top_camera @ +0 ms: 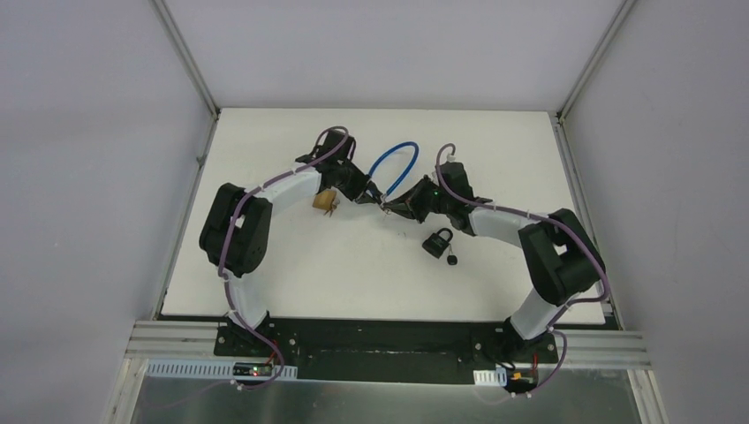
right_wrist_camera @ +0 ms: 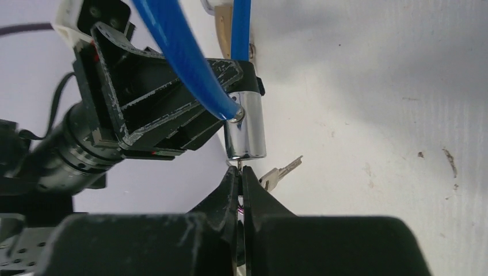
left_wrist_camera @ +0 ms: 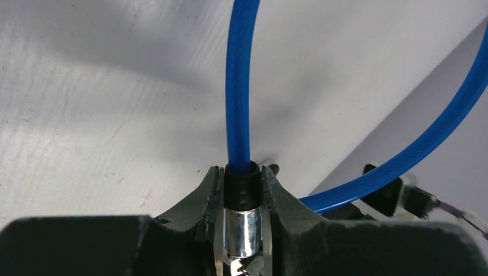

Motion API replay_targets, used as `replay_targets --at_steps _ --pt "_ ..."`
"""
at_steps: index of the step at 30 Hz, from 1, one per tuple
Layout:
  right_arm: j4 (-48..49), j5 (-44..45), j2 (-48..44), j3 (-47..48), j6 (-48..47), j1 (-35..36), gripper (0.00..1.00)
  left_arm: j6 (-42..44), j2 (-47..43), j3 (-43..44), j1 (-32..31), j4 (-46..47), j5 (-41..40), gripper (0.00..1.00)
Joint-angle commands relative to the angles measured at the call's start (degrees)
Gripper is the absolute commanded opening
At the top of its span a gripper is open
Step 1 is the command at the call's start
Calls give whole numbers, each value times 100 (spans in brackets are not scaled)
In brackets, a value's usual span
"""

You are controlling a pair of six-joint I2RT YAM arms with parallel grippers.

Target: Unlock with the key

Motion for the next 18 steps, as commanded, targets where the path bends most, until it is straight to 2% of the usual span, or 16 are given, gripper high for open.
replay_targets --at_steps 1,5,8,13,18 --pt "1998 419 -359 -556 1727 -146 0 -769 -911 -473 -165 1575 875 0" --pt "2928 602 -580 -1193 3056 -148 0 -714 -1196 -614 -163 2147 800 0" --pt "3559 827 -608 -1621 3749 -146 0 -892 -1380 -845 -163 2961 770 0" --pt "4236 1192 -627 -1911 4575 -127 0 -1362 -1565 -1242 -163 4067 729 0" --pt "4388 1766 -920 -2107 5062 -29 0 -2021 -1613 -1548 -163 5256 636 0"
